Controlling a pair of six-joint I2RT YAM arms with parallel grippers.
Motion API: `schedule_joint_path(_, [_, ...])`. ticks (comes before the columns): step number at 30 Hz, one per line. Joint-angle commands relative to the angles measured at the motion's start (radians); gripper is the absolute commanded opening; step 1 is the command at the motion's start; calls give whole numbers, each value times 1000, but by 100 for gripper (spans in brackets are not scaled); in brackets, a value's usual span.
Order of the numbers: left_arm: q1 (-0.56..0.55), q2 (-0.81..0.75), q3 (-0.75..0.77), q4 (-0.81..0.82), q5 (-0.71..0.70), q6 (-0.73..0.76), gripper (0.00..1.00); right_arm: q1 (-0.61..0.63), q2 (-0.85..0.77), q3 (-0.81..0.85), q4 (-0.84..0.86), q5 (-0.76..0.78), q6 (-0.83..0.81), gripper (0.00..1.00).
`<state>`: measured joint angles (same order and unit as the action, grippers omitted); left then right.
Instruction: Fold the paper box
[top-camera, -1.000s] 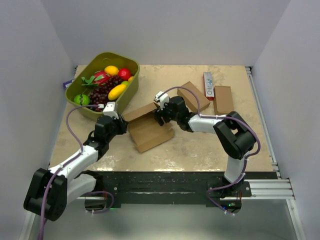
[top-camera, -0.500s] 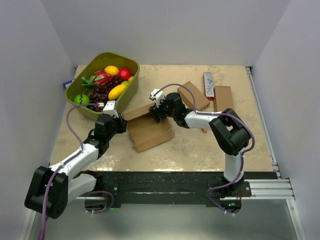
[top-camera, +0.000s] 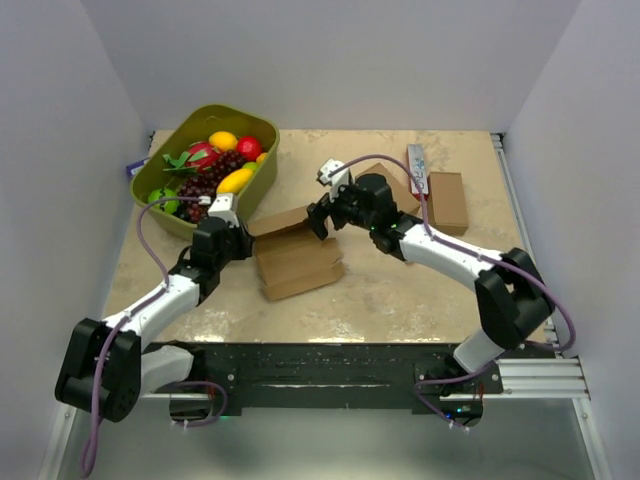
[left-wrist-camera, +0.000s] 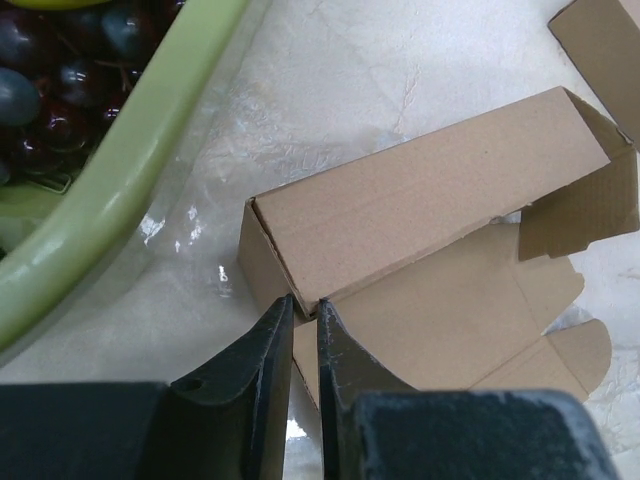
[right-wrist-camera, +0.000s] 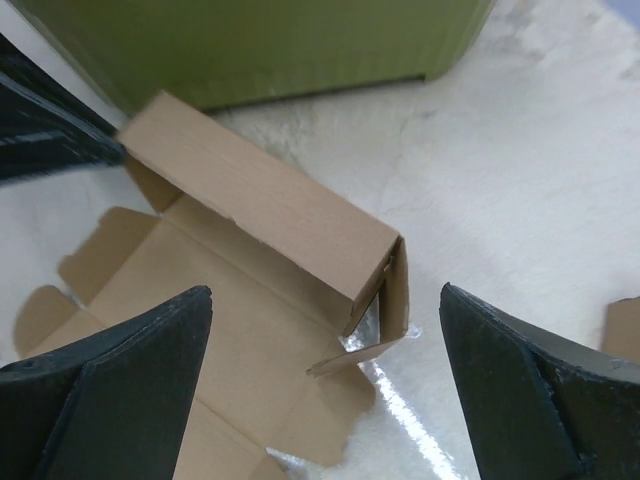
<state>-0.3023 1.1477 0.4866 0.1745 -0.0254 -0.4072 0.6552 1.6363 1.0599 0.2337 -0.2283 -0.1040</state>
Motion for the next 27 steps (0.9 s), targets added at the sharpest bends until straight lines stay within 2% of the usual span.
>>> schedule_joint_path(1, [11,33,52,-33,19,42,18,-28,-99,-17,-69,17,6,99])
schedule_joint_path(9, [17,58,75,-33,79,62,16,-129,-150,-142,-76,101,-3,95])
schedule_joint_path(12, [20,66,83,-36,96,68,16,-149,-138,-172,-68,107,-10,90])
schedule_joint_path(27, [25,107,95,-30,151,87,15,-134,57,-67,-19,-68,-28,86])
